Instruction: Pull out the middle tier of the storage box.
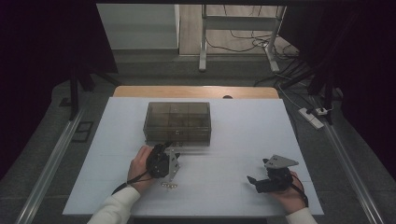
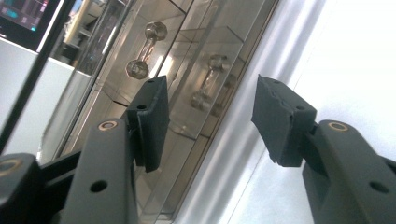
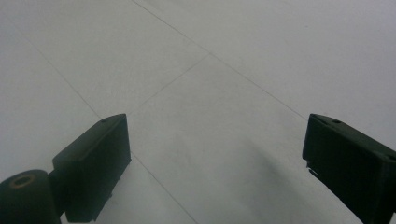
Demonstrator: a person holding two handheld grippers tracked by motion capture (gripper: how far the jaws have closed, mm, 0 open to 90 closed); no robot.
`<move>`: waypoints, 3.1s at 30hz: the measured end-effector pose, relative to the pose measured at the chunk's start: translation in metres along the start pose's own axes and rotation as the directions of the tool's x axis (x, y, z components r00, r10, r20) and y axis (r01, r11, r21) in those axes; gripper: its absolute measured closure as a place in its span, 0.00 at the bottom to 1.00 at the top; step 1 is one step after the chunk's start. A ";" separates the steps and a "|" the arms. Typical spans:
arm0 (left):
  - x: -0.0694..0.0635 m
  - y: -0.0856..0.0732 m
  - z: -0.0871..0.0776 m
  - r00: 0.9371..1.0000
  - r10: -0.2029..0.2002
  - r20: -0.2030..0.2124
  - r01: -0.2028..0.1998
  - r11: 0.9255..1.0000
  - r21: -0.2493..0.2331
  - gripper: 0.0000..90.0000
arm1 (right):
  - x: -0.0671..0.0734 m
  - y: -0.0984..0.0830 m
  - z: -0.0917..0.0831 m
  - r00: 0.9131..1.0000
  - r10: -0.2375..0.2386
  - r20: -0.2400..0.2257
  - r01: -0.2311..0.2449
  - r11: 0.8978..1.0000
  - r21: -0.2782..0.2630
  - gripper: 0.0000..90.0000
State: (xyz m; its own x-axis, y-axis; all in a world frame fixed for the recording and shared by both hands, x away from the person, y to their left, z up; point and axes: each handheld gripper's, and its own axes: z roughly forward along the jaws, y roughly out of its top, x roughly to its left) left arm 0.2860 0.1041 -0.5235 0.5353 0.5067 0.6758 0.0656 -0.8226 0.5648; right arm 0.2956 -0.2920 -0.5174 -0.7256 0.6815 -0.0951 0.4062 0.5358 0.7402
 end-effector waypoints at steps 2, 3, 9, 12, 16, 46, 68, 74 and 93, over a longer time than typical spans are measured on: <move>0.004 -0.001 -0.001 0.999 -0.024 0.025 0.024 1.000 -0.003 0.49 | 0.000 0.000 0.000 1.000 0.000 0.000 0.000 1.000 0.001 0.08; 0.005 -0.001 -0.001 0.999 -0.038 0.038 0.038 0.999 -0.009 0.48 | 0.000 0.000 0.000 1.000 0.000 0.000 0.000 1.000 0.001 0.08; 0.012 -0.002 -0.002 0.990 -0.101 0.094 0.103 0.995 -0.019 0.44 | 0.000 0.000 0.000 1.000 -0.001 -0.001 0.001 1.000 0.002 0.08; 0.014 -0.002 -0.001 0.986 -0.125 0.107 0.127 0.992 -0.017 0.43 | 0.000 0.000 0.000 1.000 -0.002 0.000 0.002 1.000 0.003 0.08; 0.019 -0.003 -0.002 0.979 -0.153 0.132 0.157 0.987 -0.022 0.43 | 0.001 0.000 0.001 1.000 -0.001 0.000 0.001 1.000 0.000 0.08; 0.031 -0.003 0.003 0.961 -0.209 0.179 0.216 0.976 -0.024 0.40 | 0.001 0.001 0.002 1.000 -0.007 -0.005 0.007 1.000 0.005 0.08; 0.043 0.005 0.011 0.946 -0.246 0.210 0.260 0.965 -0.042 0.40 | 0.001 0.002 -0.001 0.999 0.019 -0.032 -0.019 1.000 -0.020 0.08; 0.043 0.005 0.014 0.941 -0.243 0.237 0.258 0.965 -0.038 0.40 | 0.001 0.002 0.000 0.999 0.022 -0.032 -0.022 0.999 -0.025 0.08; 0.041 0.001 0.014 0.937 -0.214 0.276 0.225 0.974 -0.008 0.42 | 0.001 0.002 -0.002 0.999 0.025 -0.027 -0.025 0.999 -0.029 0.08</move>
State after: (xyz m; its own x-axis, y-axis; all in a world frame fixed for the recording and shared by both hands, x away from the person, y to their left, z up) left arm 0.3195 0.1205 -0.5022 0.7201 0.5797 0.3812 0.1779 -0.6853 0.7062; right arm 0.2946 -0.2915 -0.5148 -0.7299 0.6810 -0.0590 0.4082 0.5035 0.7615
